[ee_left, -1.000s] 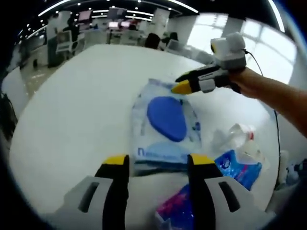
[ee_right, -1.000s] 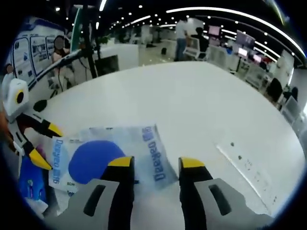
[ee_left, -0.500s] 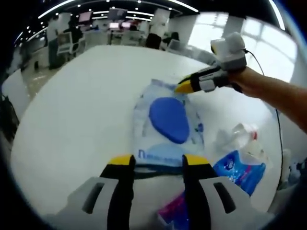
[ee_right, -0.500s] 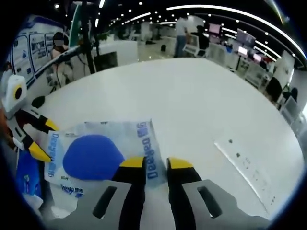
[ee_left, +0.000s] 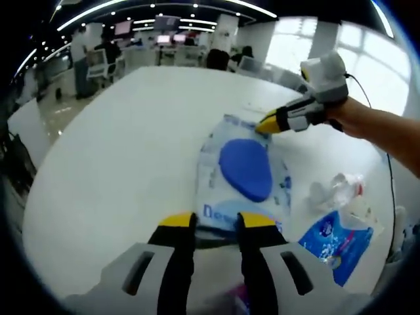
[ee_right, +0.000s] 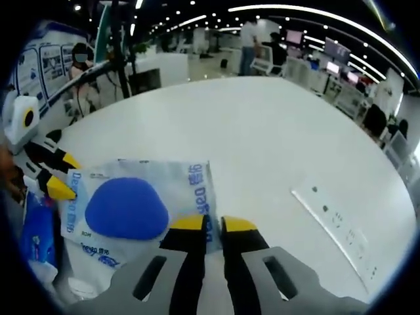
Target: Arrange the tabletop items into an orderly group along one side of the table until the central work area is clear of visible clutter.
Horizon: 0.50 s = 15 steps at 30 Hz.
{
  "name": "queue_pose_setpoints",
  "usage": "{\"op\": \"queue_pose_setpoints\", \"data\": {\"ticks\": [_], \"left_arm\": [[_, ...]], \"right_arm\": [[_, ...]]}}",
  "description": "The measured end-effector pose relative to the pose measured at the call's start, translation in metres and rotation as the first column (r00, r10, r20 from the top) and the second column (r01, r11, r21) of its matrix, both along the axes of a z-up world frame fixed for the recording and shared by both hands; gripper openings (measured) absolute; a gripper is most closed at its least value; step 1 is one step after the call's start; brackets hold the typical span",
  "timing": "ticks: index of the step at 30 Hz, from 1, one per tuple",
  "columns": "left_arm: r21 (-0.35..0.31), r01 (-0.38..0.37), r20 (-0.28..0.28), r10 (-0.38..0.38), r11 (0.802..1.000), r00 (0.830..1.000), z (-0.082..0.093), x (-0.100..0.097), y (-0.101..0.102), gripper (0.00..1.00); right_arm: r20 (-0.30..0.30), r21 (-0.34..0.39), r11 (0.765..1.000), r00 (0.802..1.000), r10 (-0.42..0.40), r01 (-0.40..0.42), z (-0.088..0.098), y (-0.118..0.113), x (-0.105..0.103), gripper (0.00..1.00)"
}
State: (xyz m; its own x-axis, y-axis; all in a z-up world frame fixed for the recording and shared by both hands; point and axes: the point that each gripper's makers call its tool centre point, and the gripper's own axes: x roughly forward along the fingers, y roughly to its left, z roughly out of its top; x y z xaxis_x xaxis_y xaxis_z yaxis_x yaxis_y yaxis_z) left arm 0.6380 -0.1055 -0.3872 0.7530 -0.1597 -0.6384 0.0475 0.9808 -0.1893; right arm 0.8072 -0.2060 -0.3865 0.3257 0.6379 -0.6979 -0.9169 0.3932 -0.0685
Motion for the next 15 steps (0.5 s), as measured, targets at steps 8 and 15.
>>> {"op": "queue_pose_setpoints", "data": {"ticks": [8,15], "left_arm": [[0.022,-0.014,0.005,0.014,1.0,1.0,0.0015,0.0007,0.0033,0.2],[0.036,-0.015,0.019,0.014,0.999,1.0,0.007,0.0033,0.0087,0.15]], "right_arm": [[0.004,-0.006,1.0,1.0,0.013,-0.013,0.0017,0.0005,-0.0029,0.03],[-0.003,-0.008,1.0,1.0,0.013,-0.013,0.0032,0.0003,-0.0062,0.01]]}}
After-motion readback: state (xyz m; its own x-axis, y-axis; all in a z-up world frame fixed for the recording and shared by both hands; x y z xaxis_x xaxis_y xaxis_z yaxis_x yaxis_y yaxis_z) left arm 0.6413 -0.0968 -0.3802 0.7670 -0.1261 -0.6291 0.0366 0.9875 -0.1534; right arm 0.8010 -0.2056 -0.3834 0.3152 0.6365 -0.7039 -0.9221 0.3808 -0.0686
